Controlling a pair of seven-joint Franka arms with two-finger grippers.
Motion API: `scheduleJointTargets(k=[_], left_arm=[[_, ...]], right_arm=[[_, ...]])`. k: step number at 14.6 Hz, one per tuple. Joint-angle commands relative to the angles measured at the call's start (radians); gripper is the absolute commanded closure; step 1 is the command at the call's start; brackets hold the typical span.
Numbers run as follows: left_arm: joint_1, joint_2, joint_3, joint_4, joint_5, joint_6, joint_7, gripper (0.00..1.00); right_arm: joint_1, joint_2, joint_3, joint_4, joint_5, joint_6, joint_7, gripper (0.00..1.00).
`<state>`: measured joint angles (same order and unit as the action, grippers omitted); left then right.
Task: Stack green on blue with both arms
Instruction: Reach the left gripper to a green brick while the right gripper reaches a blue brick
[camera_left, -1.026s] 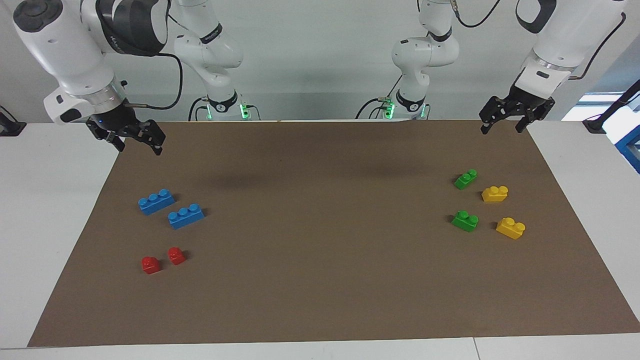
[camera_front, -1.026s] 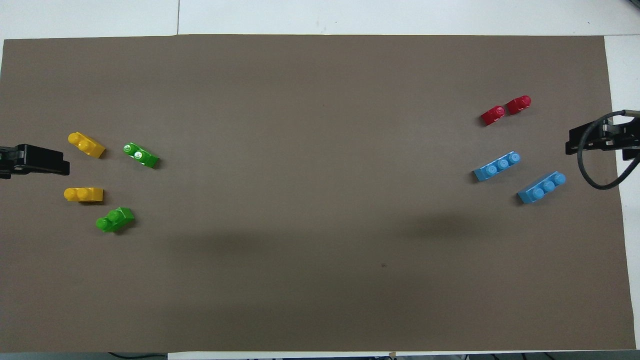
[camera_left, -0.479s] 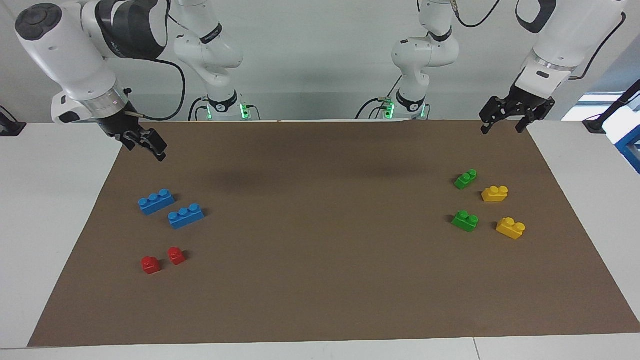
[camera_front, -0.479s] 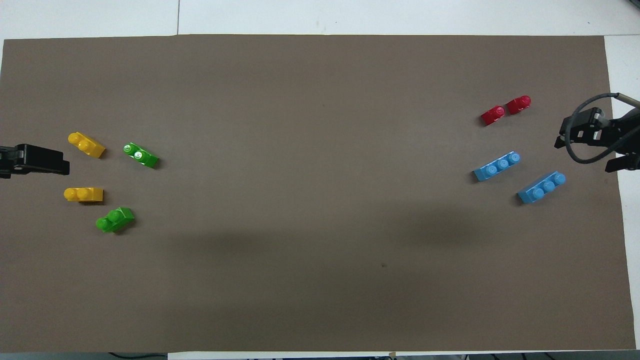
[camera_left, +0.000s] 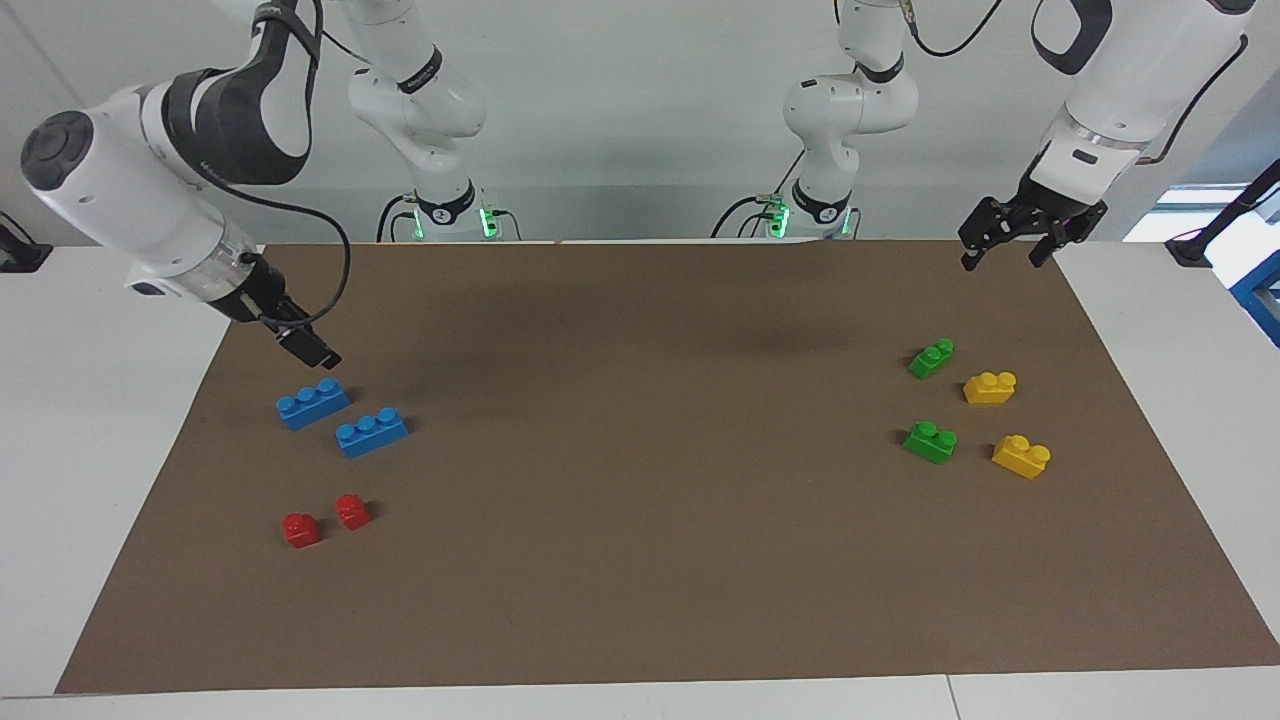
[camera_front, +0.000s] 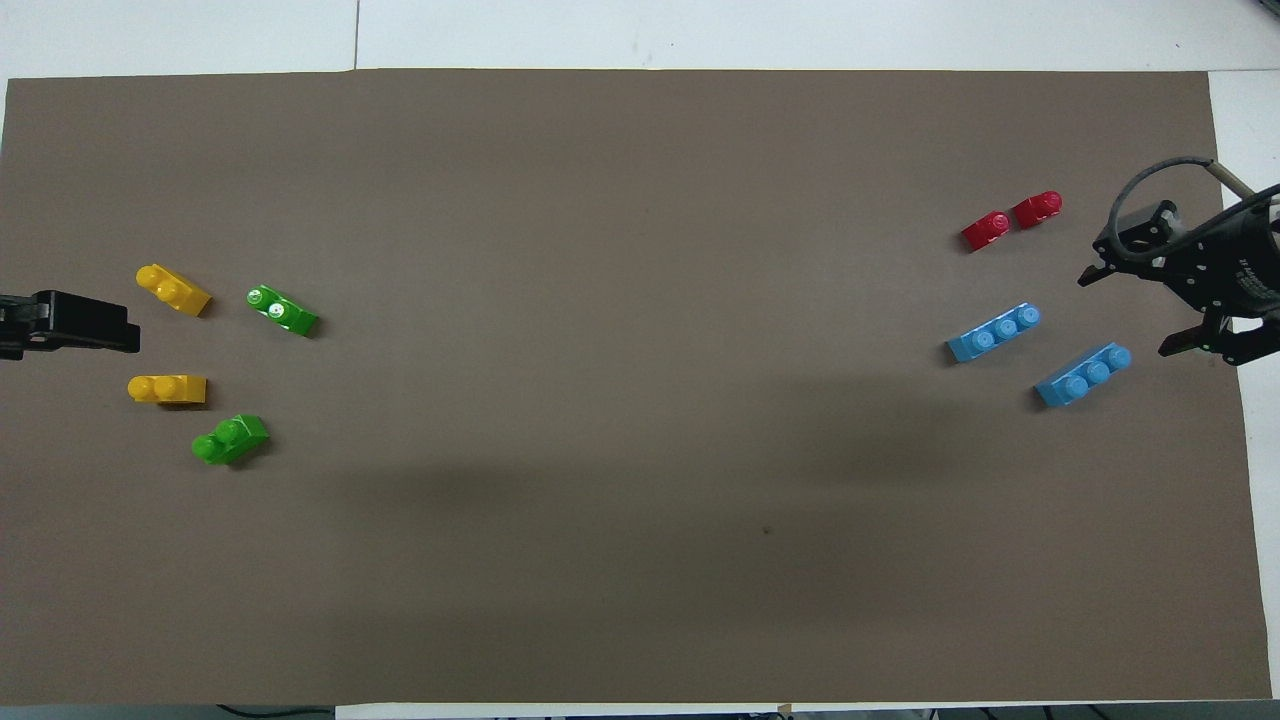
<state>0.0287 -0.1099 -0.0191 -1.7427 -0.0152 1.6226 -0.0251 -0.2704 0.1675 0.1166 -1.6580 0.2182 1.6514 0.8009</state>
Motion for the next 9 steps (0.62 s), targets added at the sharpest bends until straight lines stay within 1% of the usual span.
scheduleJointTargets(k=[1, 2, 3, 4, 7, 9], left_arm=[[0.019, -0.077, -0.005, -0.128, -0.002, 0.098, -0.106, 0.00], [0.011, -0.100, -0.005, -0.186, -0.003, 0.153, -0.175, 0.00], [0.002, -0.117, -0.007, -0.240, -0.002, 0.205, -0.258, 0.00], [-0.001, -0.119, -0.010, -0.271, -0.003, 0.247, -0.351, 0.00], [-0.038, -0.079, -0.010, -0.290, -0.003, 0.318, -0.625, 0.00], [-0.039, -0.074, -0.012, -0.334, -0.003, 0.373, -0.735, 0.00]], right_arm=[[-0.030, 0.075, 0.008, 0.063, 0.059, 0.001, 0.096, 0.00], [-0.029, 0.090, 0.009, 0.063, 0.062, 0.004, 0.125, 0.00], [-0.029, 0.108, 0.009, 0.063, 0.093, 0.019, 0.156, 0.00], [-0.030, 0.127, 0.008, 0.060, 0.128, 0.043, 0.171, 0.00], [-0.026, 0.190, 0.008, 0.050, 0.167, 0.112, 0.199, 0.00], [-0.032, 0.230, 0.009, 0.046, 0.193, 0.142, 0.198, 0.00]])
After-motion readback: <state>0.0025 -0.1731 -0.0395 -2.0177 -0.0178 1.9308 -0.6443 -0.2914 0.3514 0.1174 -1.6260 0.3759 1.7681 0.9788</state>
